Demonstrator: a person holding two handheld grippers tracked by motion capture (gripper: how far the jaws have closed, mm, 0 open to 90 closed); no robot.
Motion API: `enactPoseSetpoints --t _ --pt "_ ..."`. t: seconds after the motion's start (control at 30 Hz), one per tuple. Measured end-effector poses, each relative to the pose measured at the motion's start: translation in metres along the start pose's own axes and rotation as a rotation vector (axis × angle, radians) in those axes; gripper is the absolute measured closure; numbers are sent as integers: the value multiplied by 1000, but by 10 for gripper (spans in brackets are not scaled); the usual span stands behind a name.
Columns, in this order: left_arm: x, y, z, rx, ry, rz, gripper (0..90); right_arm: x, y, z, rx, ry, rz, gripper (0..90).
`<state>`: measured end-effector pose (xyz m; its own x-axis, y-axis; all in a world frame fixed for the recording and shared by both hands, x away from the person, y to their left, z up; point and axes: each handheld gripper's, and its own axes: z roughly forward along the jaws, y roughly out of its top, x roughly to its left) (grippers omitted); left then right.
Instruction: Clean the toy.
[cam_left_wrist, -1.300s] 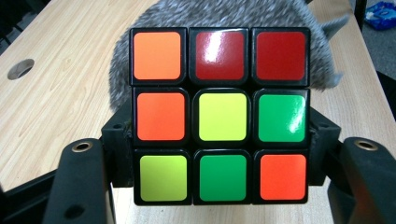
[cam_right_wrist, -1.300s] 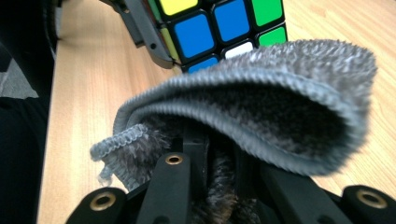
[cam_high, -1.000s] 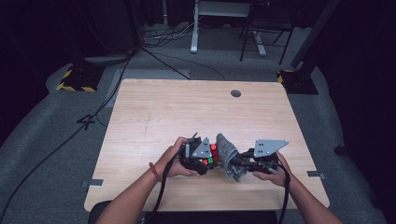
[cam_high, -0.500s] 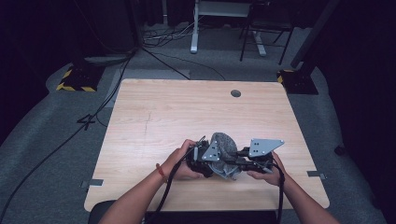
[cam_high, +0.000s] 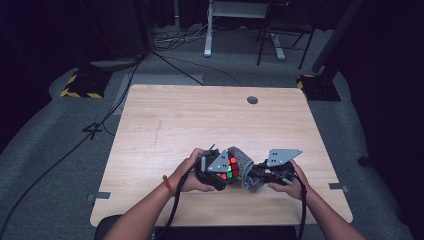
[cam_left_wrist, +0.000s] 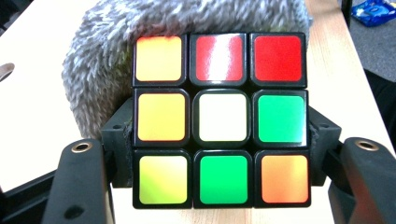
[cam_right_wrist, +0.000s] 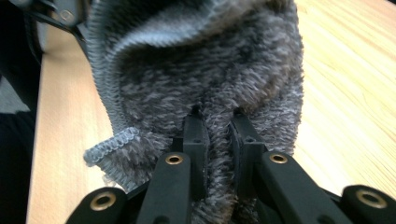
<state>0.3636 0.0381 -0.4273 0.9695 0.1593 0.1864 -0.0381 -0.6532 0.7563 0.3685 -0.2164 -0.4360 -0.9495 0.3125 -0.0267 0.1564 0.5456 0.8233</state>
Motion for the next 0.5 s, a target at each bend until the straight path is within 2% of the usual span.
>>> enactPoseSetpoints --t 0.07,0.17,0.27,0.33,0.4,0.43,0.5 --pt "0 0 1 21 15 4 329 1 1 -2 -24 4 2 796" --pt "-1 0 4 20 11 7 324 1 3 -5 -73 30 8 796" --pt "0 1 6 24 10 3 317 3 6 -6 -93 25 -2 796" --pt "-1 2 9 41 12 12 318 5 8 -6 -124 44 2 797" --pt "-3 3 15 67 15 19 318 8 13 -6 -122 43 -12 797" --pt "-3 2 15 66 15 20 318 11 15 -5 -110 32 -31 797" --pt "-2 1 13 58 18 12 323 12 15 -6 -104 15 -32 798"
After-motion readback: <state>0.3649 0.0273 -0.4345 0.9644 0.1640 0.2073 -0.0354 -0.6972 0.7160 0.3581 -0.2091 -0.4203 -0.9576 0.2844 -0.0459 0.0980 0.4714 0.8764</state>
